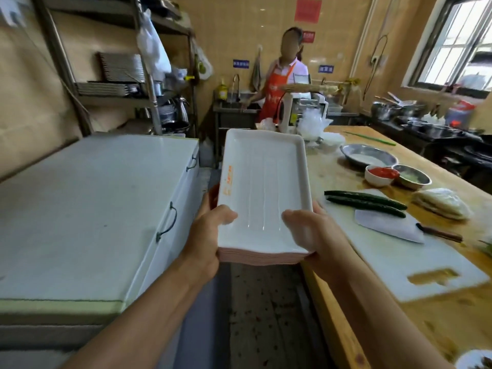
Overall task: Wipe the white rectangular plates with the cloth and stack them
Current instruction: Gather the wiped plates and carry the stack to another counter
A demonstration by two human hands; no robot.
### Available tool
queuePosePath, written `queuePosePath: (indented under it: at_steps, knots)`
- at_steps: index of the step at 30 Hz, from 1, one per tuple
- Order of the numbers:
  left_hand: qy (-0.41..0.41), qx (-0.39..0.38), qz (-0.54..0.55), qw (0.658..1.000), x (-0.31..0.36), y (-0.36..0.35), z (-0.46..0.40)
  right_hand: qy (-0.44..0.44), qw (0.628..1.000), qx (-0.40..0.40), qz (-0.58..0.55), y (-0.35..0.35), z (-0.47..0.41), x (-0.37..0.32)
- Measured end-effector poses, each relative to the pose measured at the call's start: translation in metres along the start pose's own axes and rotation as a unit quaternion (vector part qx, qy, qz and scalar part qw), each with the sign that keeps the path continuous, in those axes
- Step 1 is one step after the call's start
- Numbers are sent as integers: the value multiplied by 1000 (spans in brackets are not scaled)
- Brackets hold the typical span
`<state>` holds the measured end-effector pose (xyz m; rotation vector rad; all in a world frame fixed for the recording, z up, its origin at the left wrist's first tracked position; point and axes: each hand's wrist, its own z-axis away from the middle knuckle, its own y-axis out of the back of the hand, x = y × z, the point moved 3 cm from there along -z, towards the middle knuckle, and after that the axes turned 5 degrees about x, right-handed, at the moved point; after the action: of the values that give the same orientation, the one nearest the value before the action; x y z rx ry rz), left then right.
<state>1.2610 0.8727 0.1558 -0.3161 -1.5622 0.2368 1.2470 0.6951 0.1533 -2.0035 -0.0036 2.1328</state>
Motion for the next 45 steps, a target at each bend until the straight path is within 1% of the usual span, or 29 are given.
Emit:
queuePosePath:
  at_steps: [8, 14, 21, 28, 33, 38, 42, 45]
  knots:
    - [-35, 69, -16, 997, 5, -17, -149, 4, 996, -90, 1, -14, -171, -26]
    - [-43, 109, -18, 993, 8, -15, -246, 9, 993, -116, -1, -29, -276, -35]
    - [-35, 108, 7, 994, -1, 8, -385, 4, 993, -115, -16, -59, -413, -29]
    - [-17, 95, 13, 995, 19, 34, -543, 12, 993, -112, -19, -107, -562, -44]
    - [-10, 99, 23, 995, 23, 47, -638, 3, 994, -112, -20, -129, -656, -51]
    - [-30, 106, 30, 993, 18, 55, -734, -2, 992, -124, -13, -149, -753, -49]
    - [-56, 119, 17, 991, 14, 54, -818, 13, 988, -151, 3, -161, -842, -57]
    - [-56, 138, 18, 989, 19, 50, -882, 8, 986, -168, 4, -169, -915, -66]
